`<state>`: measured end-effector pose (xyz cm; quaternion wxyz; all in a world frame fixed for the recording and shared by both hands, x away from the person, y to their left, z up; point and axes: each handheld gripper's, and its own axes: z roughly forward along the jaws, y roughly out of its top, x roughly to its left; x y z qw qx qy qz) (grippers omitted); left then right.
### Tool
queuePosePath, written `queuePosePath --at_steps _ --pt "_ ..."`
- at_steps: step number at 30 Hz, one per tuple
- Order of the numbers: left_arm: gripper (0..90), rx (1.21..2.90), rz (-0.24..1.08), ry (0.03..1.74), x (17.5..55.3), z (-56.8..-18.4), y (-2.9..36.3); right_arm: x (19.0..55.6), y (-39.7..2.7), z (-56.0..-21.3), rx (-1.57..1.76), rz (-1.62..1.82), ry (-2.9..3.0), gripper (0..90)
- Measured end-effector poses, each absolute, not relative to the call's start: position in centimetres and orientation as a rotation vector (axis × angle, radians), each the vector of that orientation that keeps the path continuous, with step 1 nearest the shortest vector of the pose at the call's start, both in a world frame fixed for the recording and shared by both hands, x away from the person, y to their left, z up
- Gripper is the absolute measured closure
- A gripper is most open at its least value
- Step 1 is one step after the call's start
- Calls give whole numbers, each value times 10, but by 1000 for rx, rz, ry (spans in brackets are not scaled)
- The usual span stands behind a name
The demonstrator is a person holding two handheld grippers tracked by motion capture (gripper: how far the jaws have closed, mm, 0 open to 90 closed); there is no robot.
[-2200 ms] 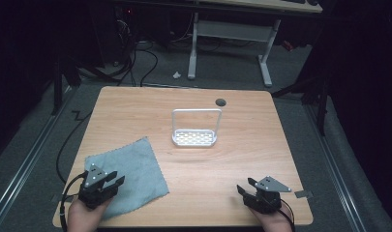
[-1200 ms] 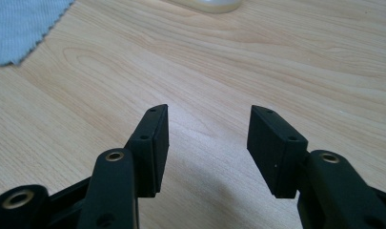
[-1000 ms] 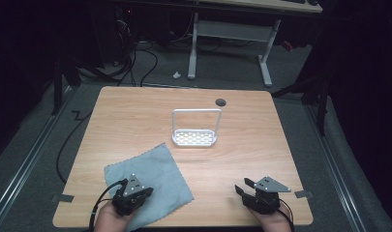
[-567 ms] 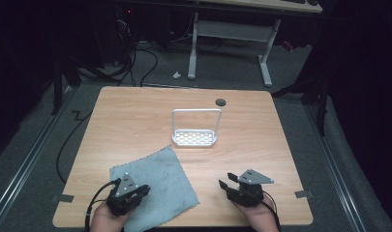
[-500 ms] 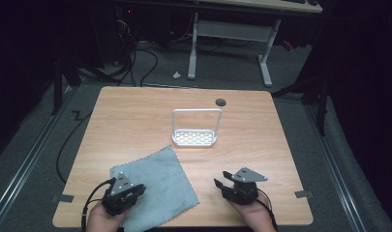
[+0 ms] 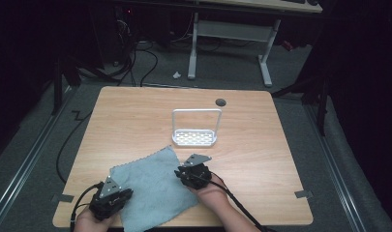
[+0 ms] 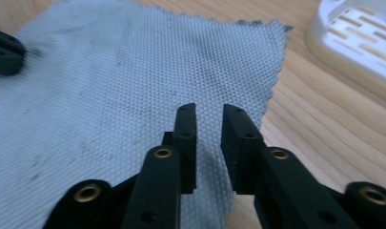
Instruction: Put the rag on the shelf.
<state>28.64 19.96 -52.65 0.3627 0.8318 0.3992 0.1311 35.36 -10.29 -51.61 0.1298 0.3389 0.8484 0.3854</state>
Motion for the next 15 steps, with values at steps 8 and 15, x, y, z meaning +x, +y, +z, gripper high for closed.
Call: queuePosePath --at_steps 8,15 --pt "854 2121 328 1034 291 -528 201 364 -98 -526 999 1026 2509 900" --pt "851 2115 334 1030 299 -528 184 339 -121 -527 962 1044 2507 900"
